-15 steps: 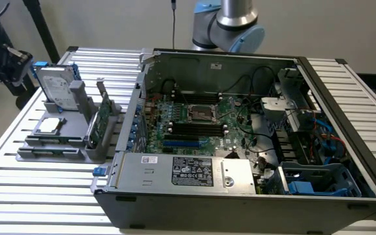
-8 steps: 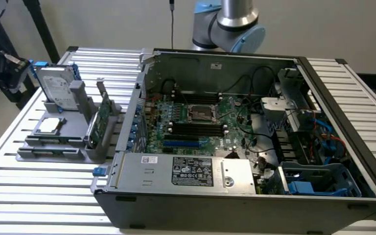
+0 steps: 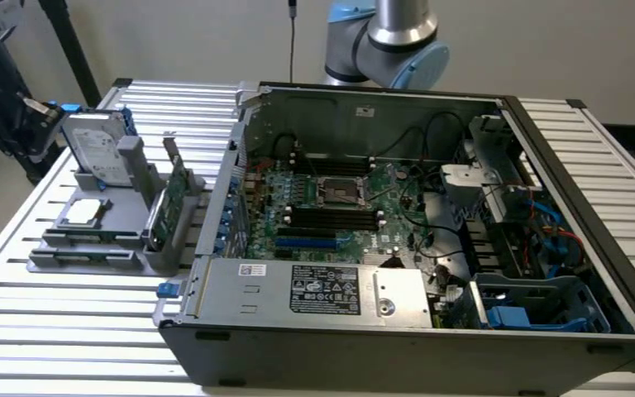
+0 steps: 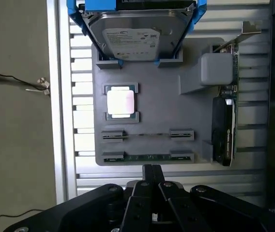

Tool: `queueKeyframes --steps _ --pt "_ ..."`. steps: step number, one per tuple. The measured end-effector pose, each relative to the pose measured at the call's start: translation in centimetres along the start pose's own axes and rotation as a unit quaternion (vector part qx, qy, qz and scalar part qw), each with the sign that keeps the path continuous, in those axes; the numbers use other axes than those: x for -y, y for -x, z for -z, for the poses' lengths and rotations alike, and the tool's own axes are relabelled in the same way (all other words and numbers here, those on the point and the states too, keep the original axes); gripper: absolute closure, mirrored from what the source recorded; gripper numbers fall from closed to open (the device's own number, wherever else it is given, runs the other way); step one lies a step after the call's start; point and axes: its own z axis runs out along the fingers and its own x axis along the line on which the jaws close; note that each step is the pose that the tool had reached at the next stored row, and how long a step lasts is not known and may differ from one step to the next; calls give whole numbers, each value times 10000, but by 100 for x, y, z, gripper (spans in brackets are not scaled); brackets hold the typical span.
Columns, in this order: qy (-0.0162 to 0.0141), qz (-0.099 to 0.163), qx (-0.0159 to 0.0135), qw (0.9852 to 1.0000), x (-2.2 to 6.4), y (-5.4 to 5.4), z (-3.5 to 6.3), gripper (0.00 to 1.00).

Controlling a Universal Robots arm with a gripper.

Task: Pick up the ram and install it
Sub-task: 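Reach for the ram, then pick up the ram and move it above insertion slot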

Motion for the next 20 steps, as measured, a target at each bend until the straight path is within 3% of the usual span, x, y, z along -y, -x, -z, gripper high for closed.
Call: queueKeyframes --steps 16,20 --pt "0 33 4 10000 1 0 -4 89" --pt "1 190 5 9998 2 -17 -4 89"
